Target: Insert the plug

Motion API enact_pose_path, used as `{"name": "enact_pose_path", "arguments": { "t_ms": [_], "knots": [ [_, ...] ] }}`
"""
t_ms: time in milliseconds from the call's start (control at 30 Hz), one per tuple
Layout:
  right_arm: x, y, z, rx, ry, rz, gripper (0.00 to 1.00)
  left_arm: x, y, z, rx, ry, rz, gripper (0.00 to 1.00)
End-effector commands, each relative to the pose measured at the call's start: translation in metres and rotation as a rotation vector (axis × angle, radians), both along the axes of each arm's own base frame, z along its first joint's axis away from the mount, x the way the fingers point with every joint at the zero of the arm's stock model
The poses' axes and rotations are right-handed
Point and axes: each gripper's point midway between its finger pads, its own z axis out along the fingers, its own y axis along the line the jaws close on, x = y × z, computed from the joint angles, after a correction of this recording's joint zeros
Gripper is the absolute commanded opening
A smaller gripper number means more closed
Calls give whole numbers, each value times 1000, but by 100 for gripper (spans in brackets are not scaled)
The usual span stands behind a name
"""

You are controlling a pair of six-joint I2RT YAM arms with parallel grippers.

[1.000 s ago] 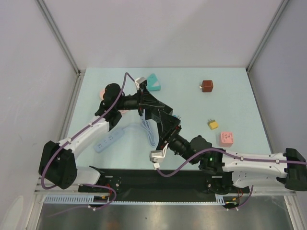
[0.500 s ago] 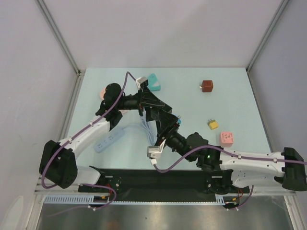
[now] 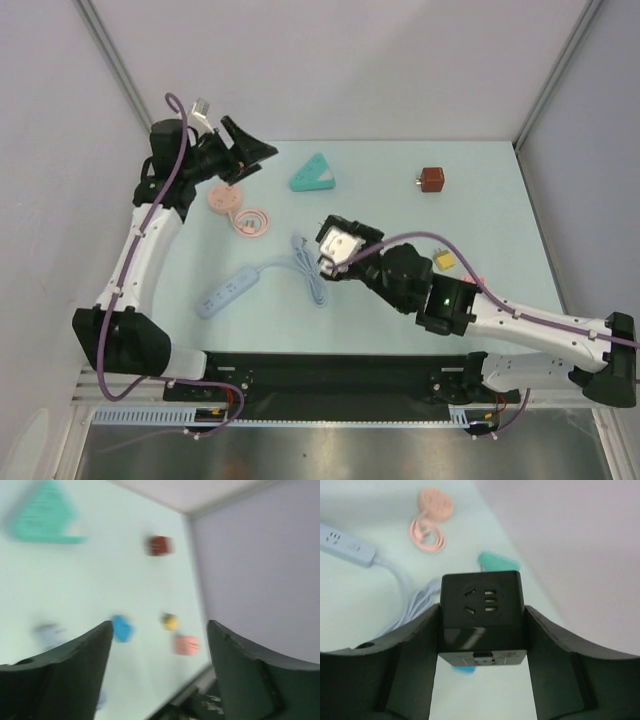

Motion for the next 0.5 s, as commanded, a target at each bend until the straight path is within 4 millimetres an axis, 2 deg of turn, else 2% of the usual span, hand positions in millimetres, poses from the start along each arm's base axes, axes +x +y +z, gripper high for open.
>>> {"name": "enact_pose_path", "arguments": {
  "t_ms": [0, 33, 67, 100, 133, 167, 200, 233, 267, 300, 333, 467],
  "knots": [
    [1, -7, -13, 191, 357, -37, 0, 3, 97, -115, 571, 190, 315, 78],
    [0, -6, -17, 238, 438, -29, 0, 3, 119, -137, 598, 239, 376, 75],
    [6, -13, -21, 245, 471, -40, 0, 4, 134, -151, 618, 272, 419, 68],
    [1, -9, -25, 252, 509, -1, 0, 5, 149, -162, 613, 307, 459, 62],
    [1, -8, -26, 274, 538, 5, 0, 3, 171, -178, 608, 361, 506, 53],
    [5, -11, -27, 290, 556, -8, 0, 1, 182, -188, 609, 395, 528, 32],
    [5, -10, -30, 296, 583, -7, 0, 0, 197, -203, 629, 445, 565, 23],
    [11, -13, -32, 299, 603, -22, 0, -9, 220, -218, 661, 504, 630, 11],
    [7, -11, -34, 308, 629, -12, 0, -13, 226, -226, 663, 531, 639, 7],
    [8, -11, -34, 309, 637, -6, 0, -20, 242, -238, 700, 578, 684, 4],
    [9, -11, -36, 307, 643, -5, 0, -33, 252, -253, 718, 633, 705, 0],
    [12, -12, -42, 319, 672, -8, 0, -67, 273, -283, 802, 749, 772, 0]
  ]
}}
